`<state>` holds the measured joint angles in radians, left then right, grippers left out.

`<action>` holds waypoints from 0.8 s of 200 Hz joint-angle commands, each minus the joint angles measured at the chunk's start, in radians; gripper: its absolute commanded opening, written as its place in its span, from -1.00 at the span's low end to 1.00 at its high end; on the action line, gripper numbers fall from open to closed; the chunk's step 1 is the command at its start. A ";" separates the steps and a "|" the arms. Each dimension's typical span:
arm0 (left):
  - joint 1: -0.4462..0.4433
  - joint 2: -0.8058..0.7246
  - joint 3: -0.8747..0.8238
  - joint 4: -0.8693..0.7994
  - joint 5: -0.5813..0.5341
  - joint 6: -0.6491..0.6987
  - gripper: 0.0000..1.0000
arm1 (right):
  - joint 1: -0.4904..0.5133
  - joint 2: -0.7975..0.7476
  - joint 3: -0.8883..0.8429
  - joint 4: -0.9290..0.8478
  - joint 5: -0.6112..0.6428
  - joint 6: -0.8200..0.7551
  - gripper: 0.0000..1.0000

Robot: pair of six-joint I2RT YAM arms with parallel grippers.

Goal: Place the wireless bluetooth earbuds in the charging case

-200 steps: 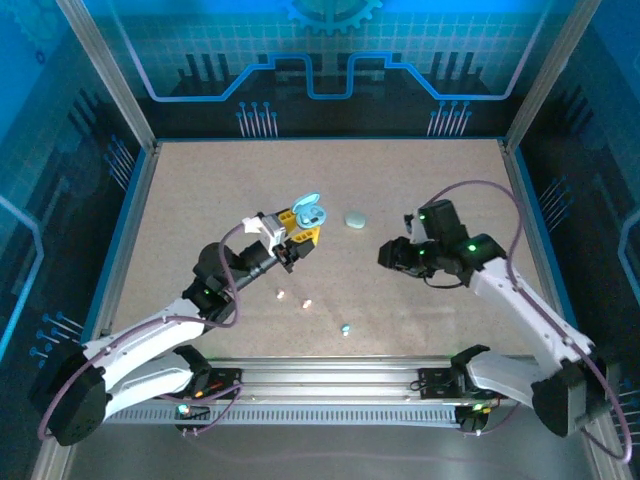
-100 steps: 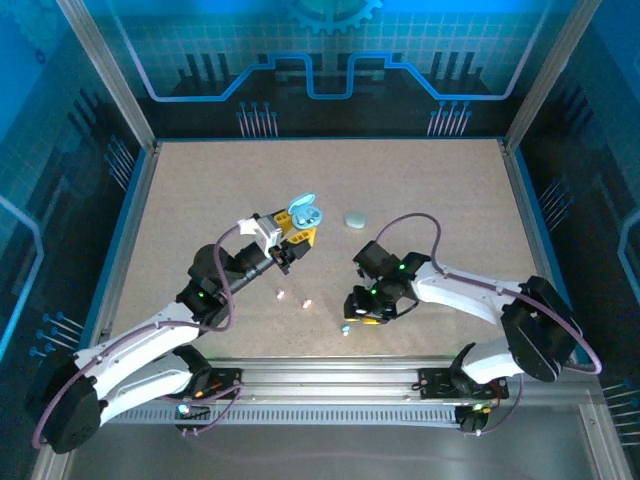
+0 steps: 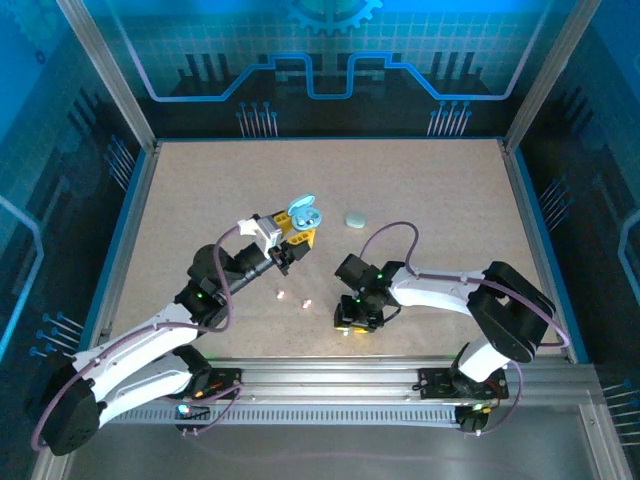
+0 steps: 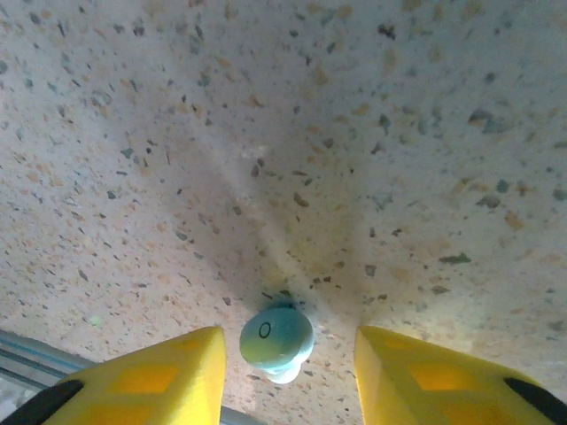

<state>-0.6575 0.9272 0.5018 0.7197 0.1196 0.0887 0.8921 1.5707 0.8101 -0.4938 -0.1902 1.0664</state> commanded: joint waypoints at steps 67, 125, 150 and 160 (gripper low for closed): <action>-0.003 -0.007 0.006 0.015 0.002 0.016 -0.46 | 0.018 0.053 0.064 -0.041 0.035 -0.019 -0.26; -0.004 -0.007 0.003 0.016 -0.005 0.016 -0.46 | 0.048 0.114 0.170 -0.142 0.073 -0.071 -0.40; -0.003 -0.010 0.001 0.013 -0.007 0.016 -0.46 | 0.069 0.146 0.215 -0.204 0.115 -0.095 -0.40; -0.004 -0.011 0.000 0.012 -0.011 0.019 -0.46 | 0.077 0.156 0.235 -0.228 0.130 -0.108 -0.39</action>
<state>-0.6575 0.9276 0.5018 0.7113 0.1196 0.0887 0.9401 1.6962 0.9951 -0.6121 -0.1261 0.9958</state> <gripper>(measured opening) 0.374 0.301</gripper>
